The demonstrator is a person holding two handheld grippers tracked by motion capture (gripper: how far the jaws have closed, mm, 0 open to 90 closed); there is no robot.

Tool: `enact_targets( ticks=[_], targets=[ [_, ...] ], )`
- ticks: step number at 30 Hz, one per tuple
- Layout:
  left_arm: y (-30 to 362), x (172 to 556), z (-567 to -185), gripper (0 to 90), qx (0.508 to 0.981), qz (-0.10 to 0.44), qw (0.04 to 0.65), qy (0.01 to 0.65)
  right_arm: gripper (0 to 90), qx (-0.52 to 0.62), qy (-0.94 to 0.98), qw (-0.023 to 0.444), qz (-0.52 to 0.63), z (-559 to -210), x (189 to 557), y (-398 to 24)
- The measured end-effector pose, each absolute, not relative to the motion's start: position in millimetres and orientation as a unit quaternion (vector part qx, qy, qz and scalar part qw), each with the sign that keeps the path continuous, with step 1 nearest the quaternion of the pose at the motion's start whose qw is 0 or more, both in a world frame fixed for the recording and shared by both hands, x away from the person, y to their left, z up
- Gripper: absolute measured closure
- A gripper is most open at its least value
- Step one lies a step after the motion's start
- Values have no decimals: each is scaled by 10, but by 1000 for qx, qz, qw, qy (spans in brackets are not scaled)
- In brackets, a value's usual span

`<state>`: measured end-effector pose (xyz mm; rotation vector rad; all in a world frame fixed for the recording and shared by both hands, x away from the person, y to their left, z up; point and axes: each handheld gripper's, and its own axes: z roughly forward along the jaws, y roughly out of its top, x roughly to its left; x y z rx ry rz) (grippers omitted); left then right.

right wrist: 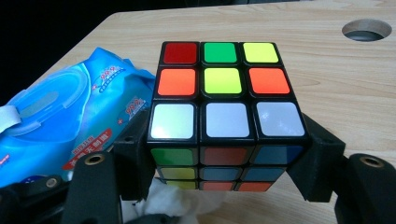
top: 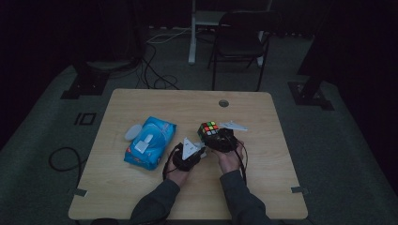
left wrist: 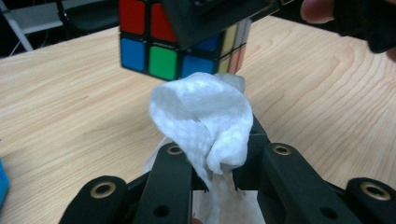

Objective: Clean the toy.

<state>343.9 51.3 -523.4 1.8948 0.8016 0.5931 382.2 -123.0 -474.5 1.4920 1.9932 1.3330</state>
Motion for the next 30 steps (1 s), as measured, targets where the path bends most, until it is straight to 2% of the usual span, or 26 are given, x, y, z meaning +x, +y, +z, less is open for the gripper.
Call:
enact_targets(
  ticks=[30],
  targets=[
    [778, 3512, -5289, 805, 777, 242, 447, 370, 344, 505, 726, 180, 431, -4826, 3774, -1385]
  ],
)
